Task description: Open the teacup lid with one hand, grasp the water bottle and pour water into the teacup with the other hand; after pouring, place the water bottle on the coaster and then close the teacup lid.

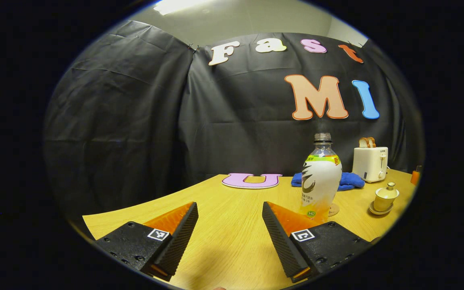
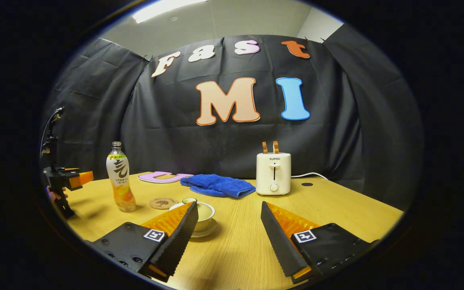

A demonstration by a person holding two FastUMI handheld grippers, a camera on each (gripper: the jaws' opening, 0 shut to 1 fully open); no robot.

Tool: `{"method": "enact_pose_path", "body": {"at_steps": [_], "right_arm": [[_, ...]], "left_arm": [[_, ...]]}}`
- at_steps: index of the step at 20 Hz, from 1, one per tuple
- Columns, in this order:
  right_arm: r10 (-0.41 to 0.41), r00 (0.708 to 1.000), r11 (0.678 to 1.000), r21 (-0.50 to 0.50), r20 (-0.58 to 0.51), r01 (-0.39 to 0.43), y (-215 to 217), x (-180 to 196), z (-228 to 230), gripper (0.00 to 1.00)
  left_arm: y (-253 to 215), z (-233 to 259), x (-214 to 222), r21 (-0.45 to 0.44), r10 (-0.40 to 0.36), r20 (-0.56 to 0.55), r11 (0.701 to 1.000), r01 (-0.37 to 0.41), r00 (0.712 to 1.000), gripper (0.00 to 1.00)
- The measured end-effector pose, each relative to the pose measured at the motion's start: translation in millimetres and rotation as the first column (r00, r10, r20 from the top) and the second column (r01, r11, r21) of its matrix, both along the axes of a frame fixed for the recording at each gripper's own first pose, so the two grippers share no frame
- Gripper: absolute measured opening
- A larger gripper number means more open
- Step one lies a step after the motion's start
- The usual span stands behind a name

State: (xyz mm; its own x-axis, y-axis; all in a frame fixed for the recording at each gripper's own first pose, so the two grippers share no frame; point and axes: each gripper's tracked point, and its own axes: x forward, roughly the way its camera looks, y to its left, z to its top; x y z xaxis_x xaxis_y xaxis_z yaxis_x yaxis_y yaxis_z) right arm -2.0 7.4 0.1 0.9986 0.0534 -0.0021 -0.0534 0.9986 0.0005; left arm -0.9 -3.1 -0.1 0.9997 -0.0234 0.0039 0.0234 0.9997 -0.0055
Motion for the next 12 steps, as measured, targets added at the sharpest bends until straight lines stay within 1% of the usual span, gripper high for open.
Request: {"method": "enact_pose_path", "body": {"at_steps": [1, 2, 3, 4, 5, 6, 8, 9, 10, 11, 12], "right_arm": [[0.009, 1.0, 1.0, 0.0, -0.001, -0.009, 1.5, -0.1, 0.0, 0.95], [0.017, 1.0, 1.0, 0.0, -0.003, -0.017, 3.0, -0.6, -0.4, 0.99], [0.026, 1.0, 1.0, 0.0, -0.003, -0.026, 4.6, -0.8, -0.7, 0.99], [0.035, 0.999, 0.999, 0.0, -0.002, -0.035, 6.9, -0.3, -0.9, 0.95], [0.044, 0.999, 0.999, 0.001, -0.003, -0.044, 8.7, 0.9, -0.5, 0.99], [0.054, 0.999, 0.999, 0.001, -0.003, -0.054, 11.7, 2.7, -0.5, 0.94], [0.082, 0.997, 0.997, 0.003, -0.004, -0.082, 18.7, 3.0, -1.6, 0.95], [0.098, 0.995, 0.995, 0.004, -0.006, -0.098, 23.0, 4.7, -2.5, 0.99], [0.113, 0.994, 0.994, 0.005, -0.009, -0.113, 27.7, 6.8, -3.4, 0.94], [0.123, 0.992, 0.992, 0.005, -0.011, -0.123, 31.1, 9.1, -4.0, 0.94], [0.133, 0.991, 0.991, 0.005, -0.011, -0.133, 34.9, 11.4, -3.8, 0.99]], "left_arm": [[-0.1, -0.1, 0.1, 0.0, 0.0, -0.001, 1.0, 0.0, 1.0, 0.94], [0.5, 0.0, -0.1, 0.0, 0.0, 0.0, 1.0, 0.0, 1.0, 0.94], [0.4, 0.7, -0.1, 0.0, 0.0, 0.0, 1.0, 0.0, 1.0, 0.94], [0.6, 0.3, -0.6, 0.001, 0.0, 0.0, 1.0, 0.0, 1.0, 0.94], [1.0, 0.4, -0.8, 0.001, 0.0, 0.001, 1.0, 0.0, 1.0, 0.94], [1.1, 0.6, -0.9, 0.001, 0.0, 0.001, 1.0, 0.0, 1.0, 0.94], [1.1, 0.3, -1.3, 0.001, -0.001, 0.0, 1.0, 0.001, 1.0, 0.93], [1.0, 0.8, -1.3, 0.001, -0.001, 0.001, 1.0, 0.001, 1.0, 0.93], [0.9, 0.9, -1.6, 0.001, -0.002, 0.001, 1.0, 0.002, 1.0, 0.94], [1.0, 1.0, -1.7, 0.001, -0.002, 0.001, 1.0, 0.002, 1.0, 0.94], [1.1, 0.8, -2.0, 0.001, -0.002, 0.001, 1.0, 0.002, 1.0, 0.94]]}}
